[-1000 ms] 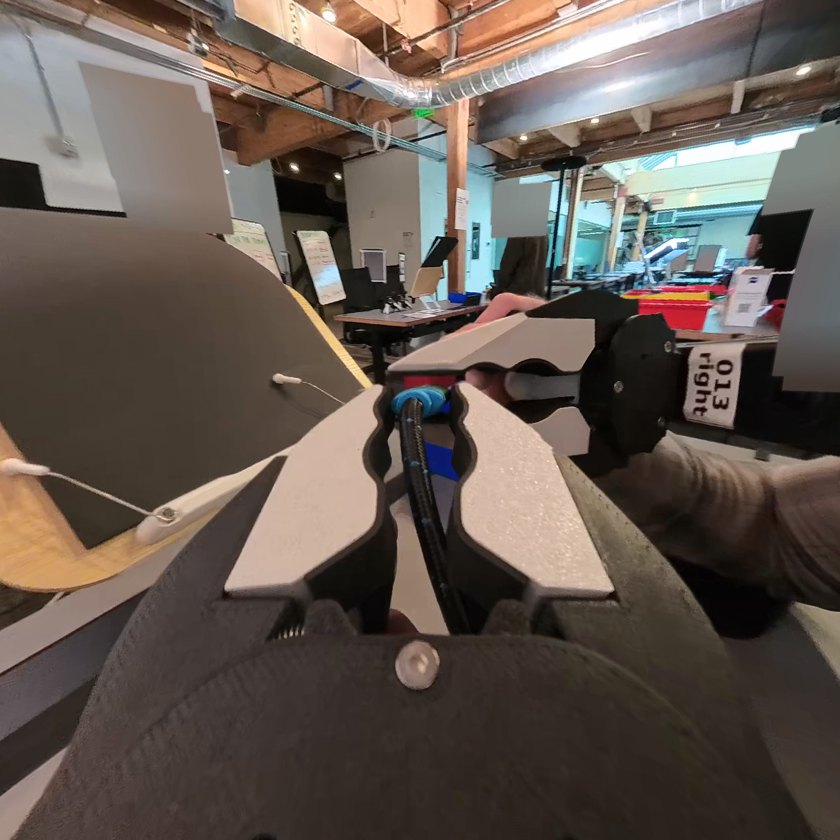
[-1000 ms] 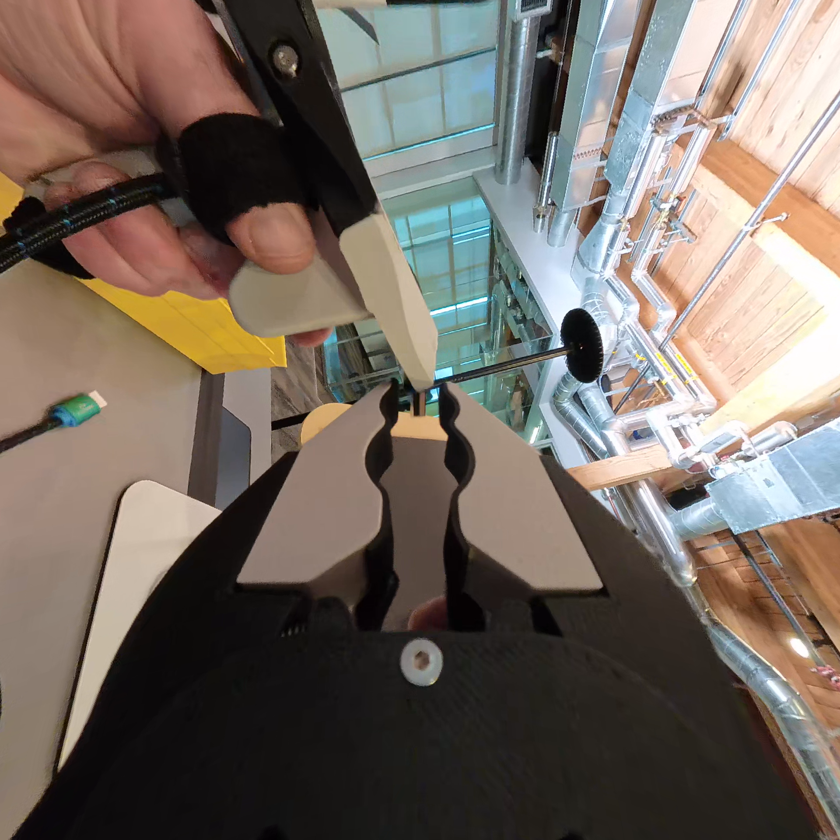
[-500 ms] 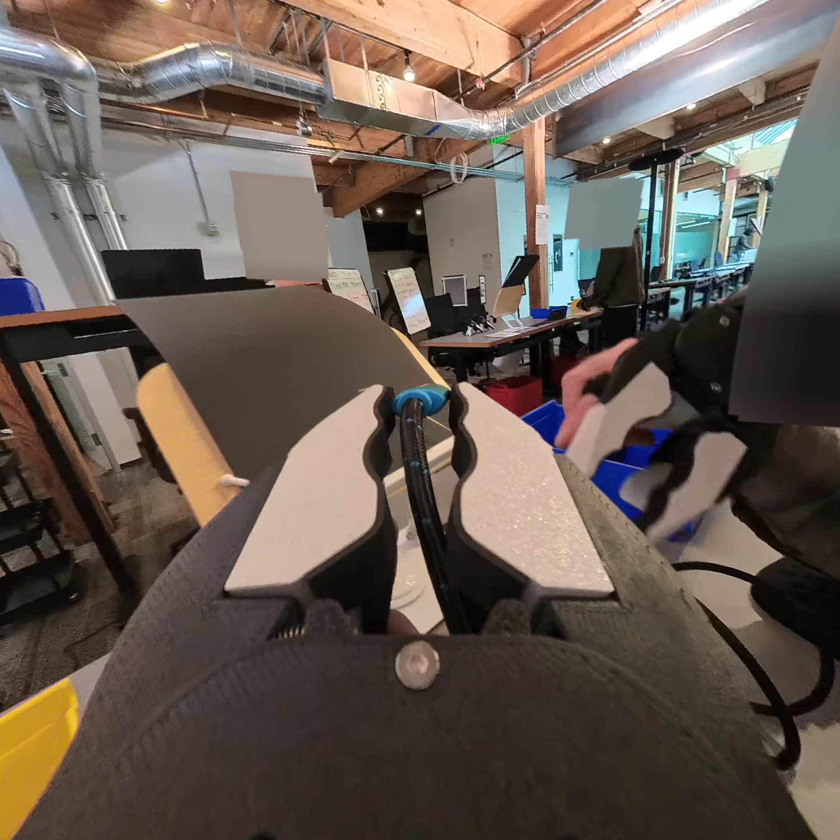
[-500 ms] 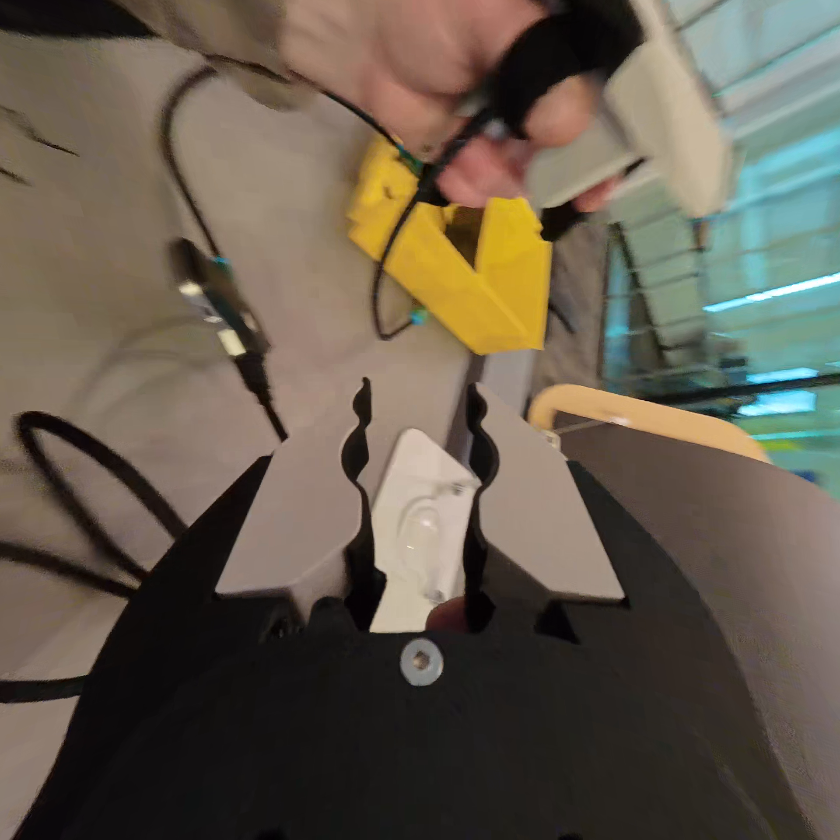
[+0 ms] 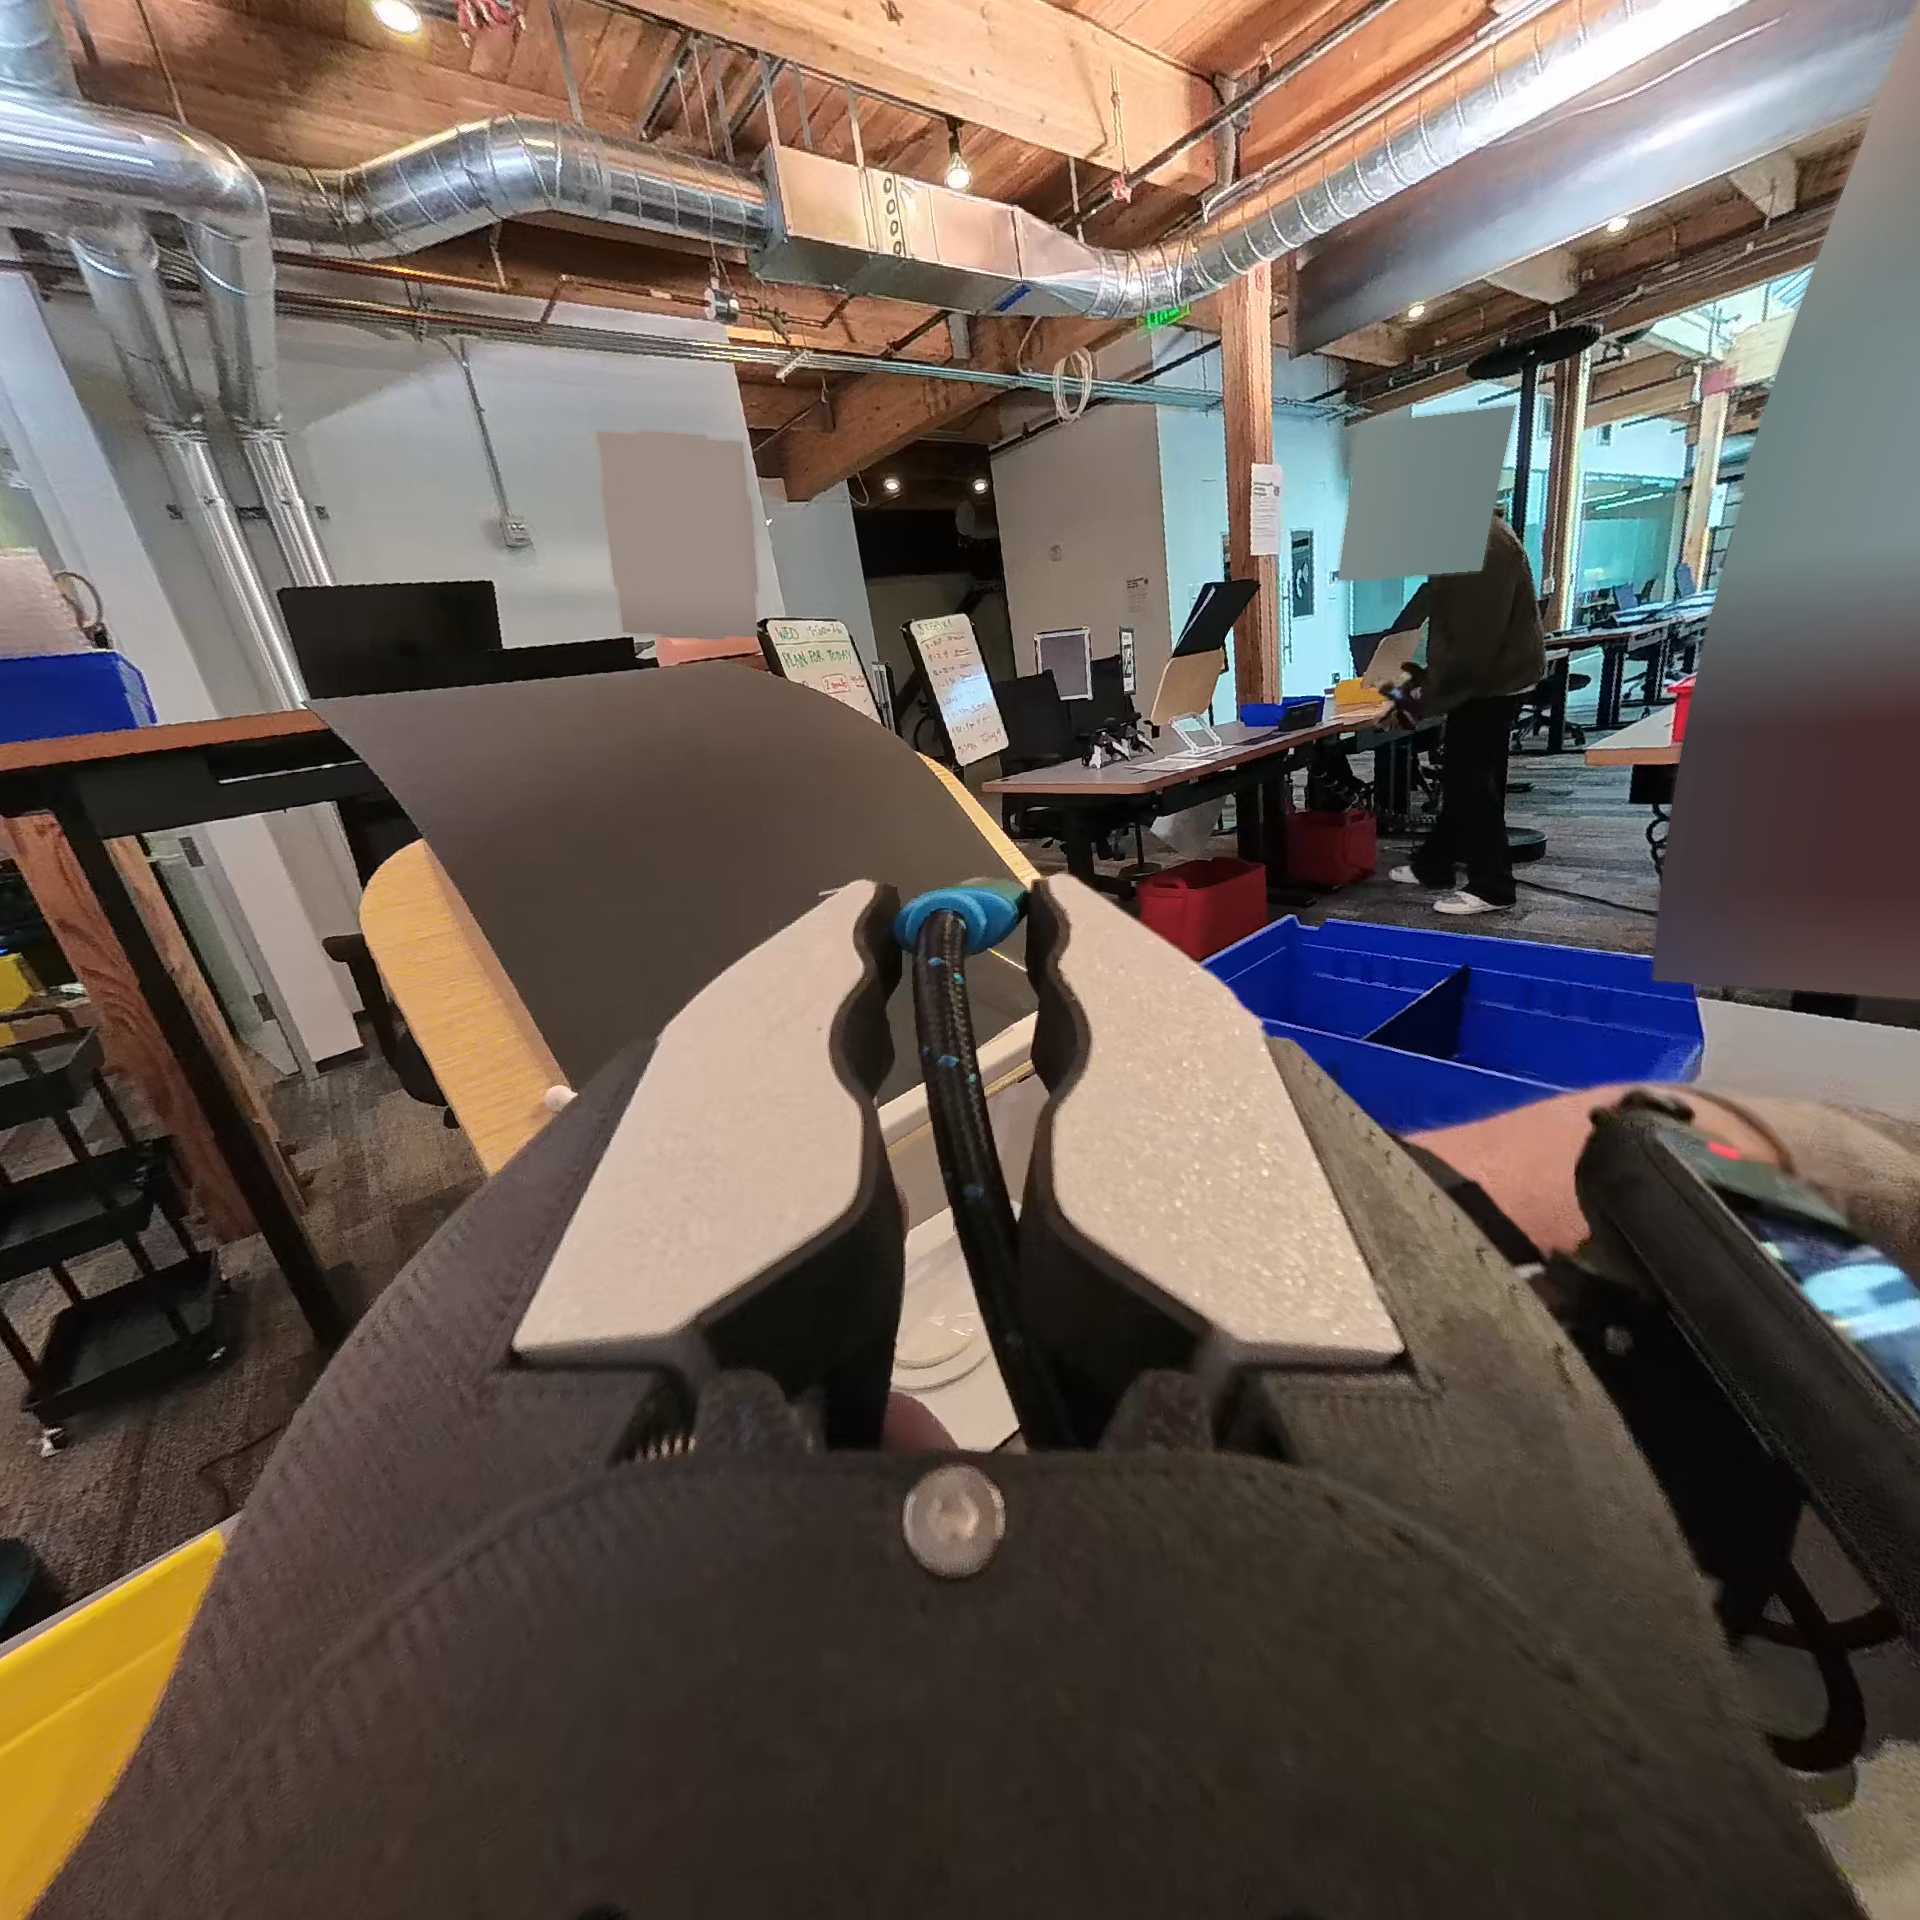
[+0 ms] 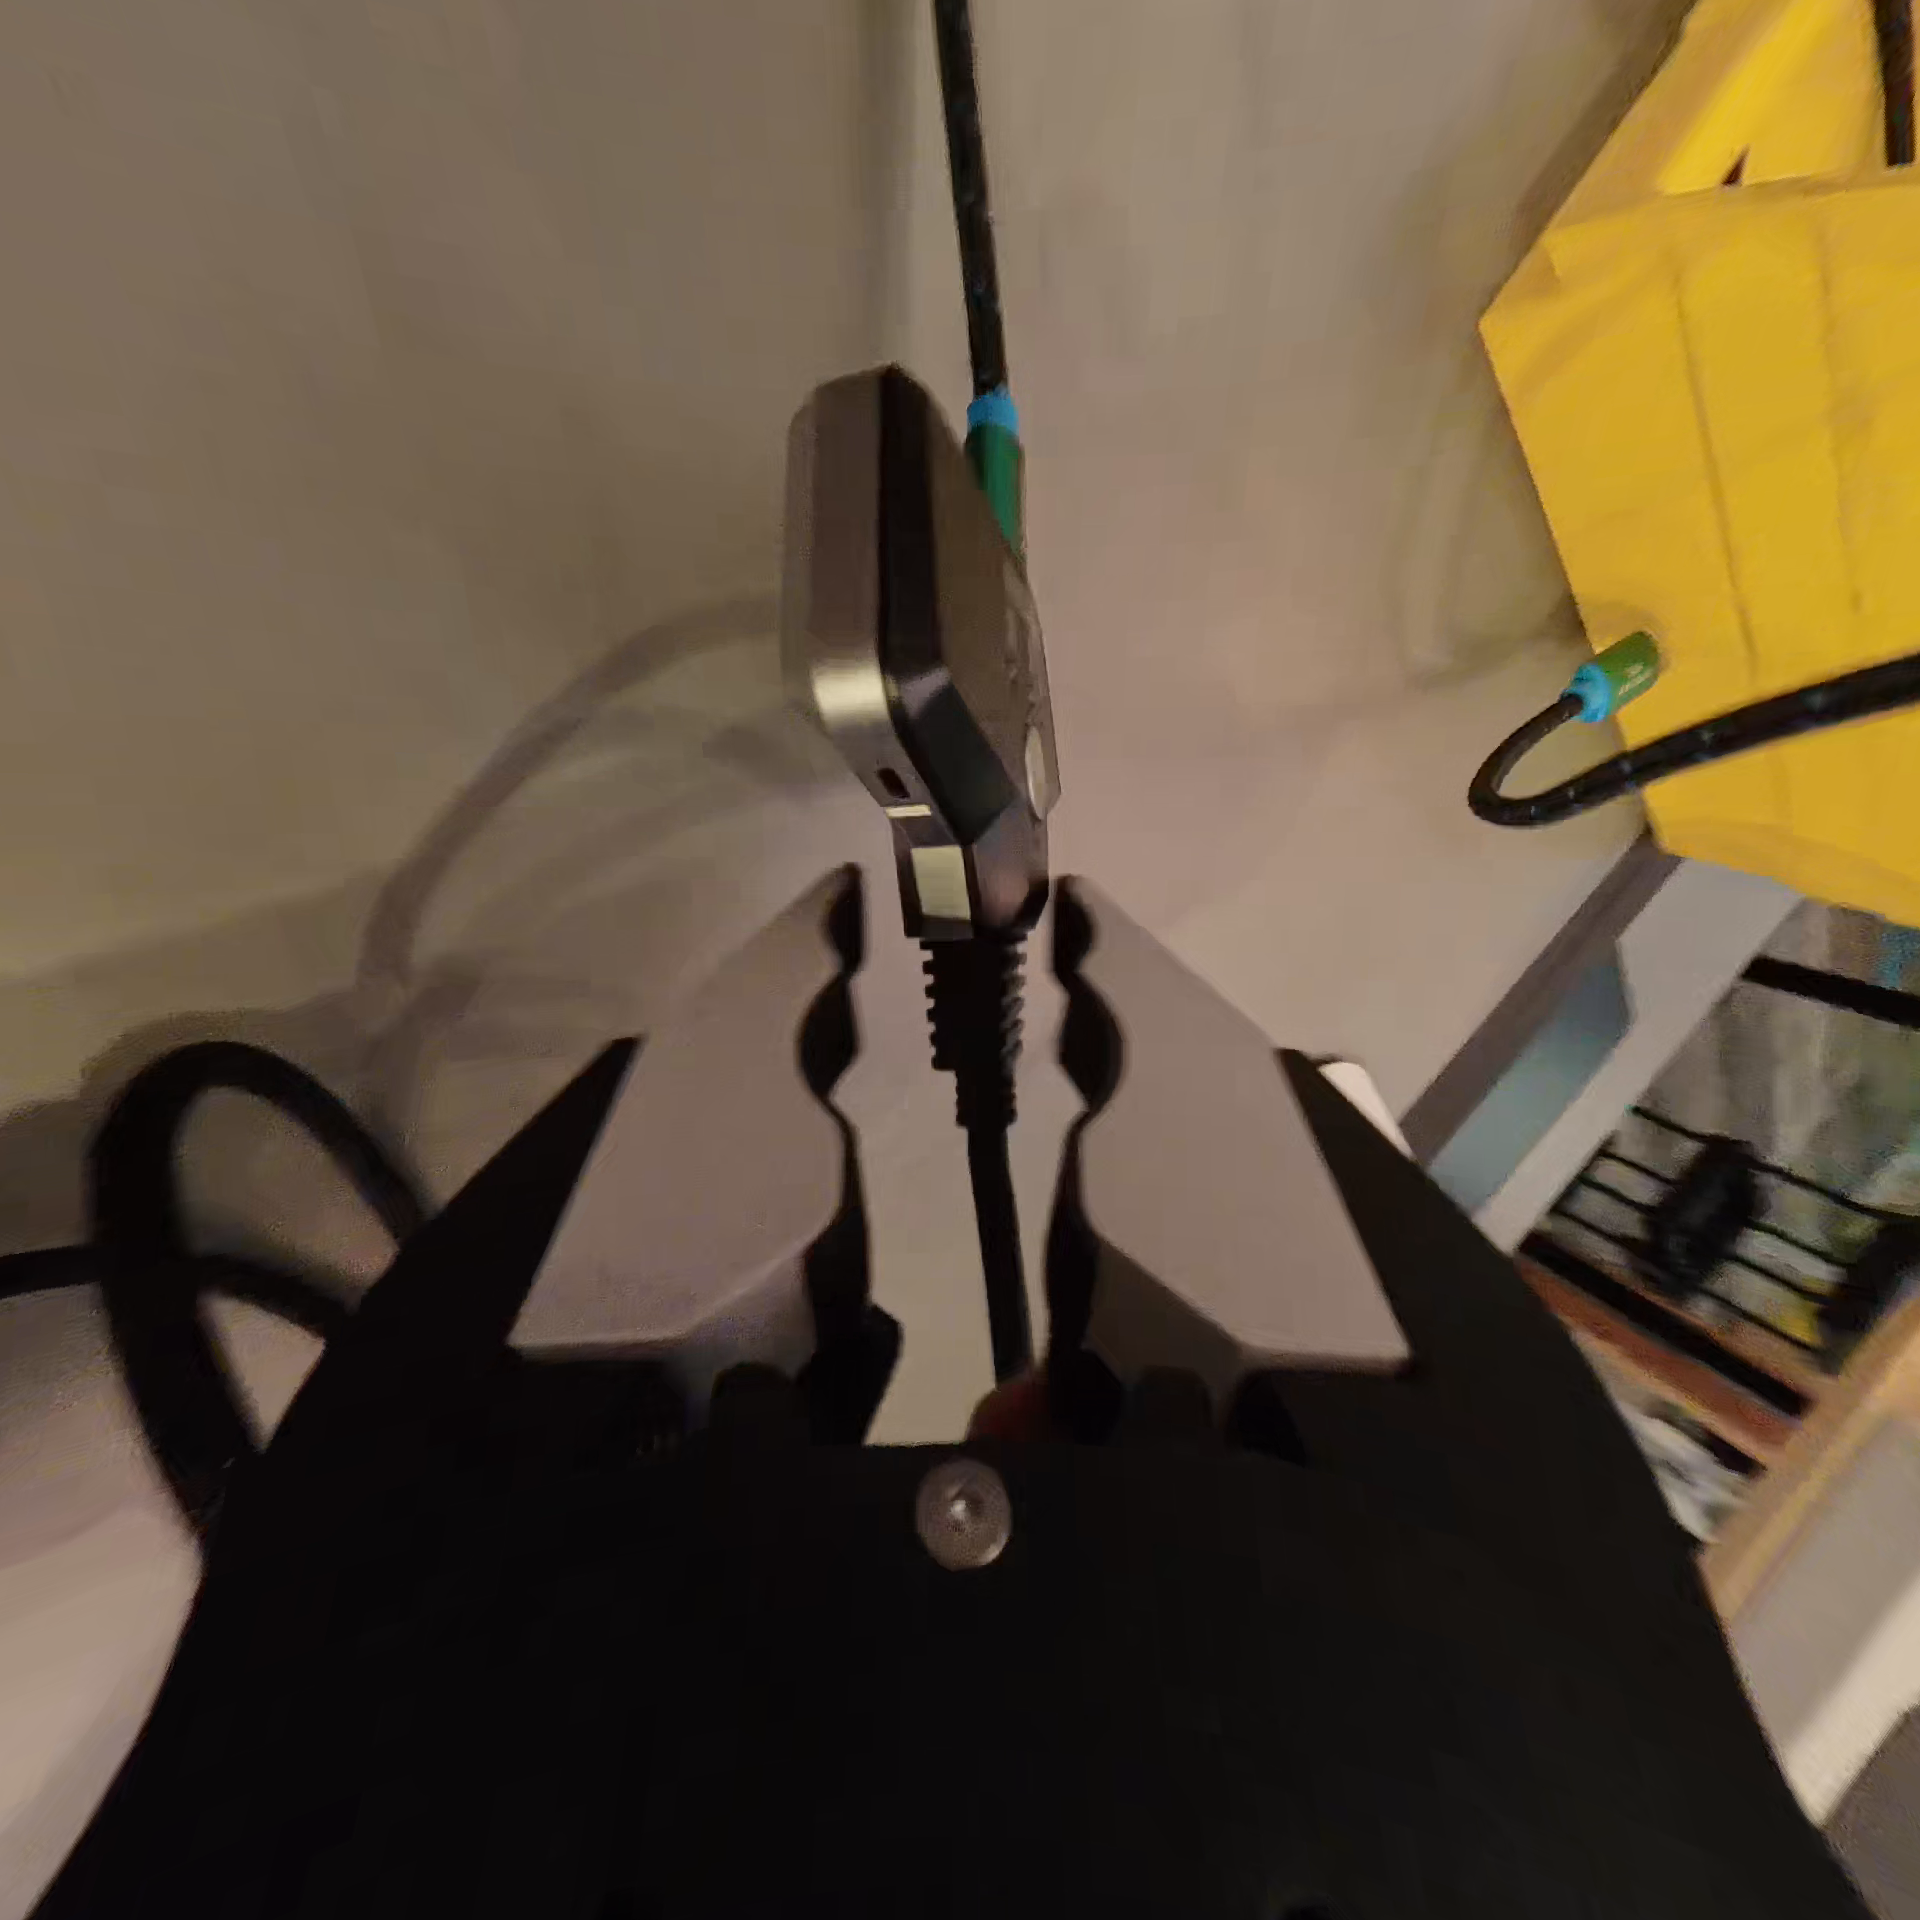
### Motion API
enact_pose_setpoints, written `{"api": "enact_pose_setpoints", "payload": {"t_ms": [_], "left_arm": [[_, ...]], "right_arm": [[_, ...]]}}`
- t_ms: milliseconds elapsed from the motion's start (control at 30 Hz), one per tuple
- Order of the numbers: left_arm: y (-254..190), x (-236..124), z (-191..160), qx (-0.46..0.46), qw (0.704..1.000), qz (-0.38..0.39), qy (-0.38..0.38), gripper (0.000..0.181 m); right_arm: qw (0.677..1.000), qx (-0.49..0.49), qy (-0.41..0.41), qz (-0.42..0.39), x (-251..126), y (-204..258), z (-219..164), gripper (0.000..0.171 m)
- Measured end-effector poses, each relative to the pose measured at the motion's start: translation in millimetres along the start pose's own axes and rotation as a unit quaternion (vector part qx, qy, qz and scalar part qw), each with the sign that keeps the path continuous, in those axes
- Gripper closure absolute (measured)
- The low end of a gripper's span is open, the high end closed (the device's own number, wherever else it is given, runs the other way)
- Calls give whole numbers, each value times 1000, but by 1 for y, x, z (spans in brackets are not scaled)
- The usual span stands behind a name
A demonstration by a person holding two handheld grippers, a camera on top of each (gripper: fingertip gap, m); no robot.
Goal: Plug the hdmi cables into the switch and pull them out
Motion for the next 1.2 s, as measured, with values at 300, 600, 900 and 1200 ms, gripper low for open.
{"api": "enact_pose_setpoints", "payload": {"t_ms": [300,600,900,1200], "left_arm": [[8,-10,17,-1,1000,13,-18,158],[3,-30,51,14,999,4,-46,158],[-16,-61,93,58,993,-19,-98,158],[-23,-72,101,63,992,-99,-52,158]], "right_arm": [[987,-37,-15,-155,-29,-19,-11,153],[946,12,-67,-318,-96,-29,-57,154],[920,29,-44,-389,-129,-24,-80,154],[895,28,-55,-442,-152,-17,-85,154]]}}
Point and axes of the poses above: each gripper's, where its closed fingertips meet, x out along the fingers, z out of its top, y = z × x across the jaws, the point moved 9 cm from there along -x, back along the fingers, and after that the axes turned 14 degrees about z, right-handed, at the moved point
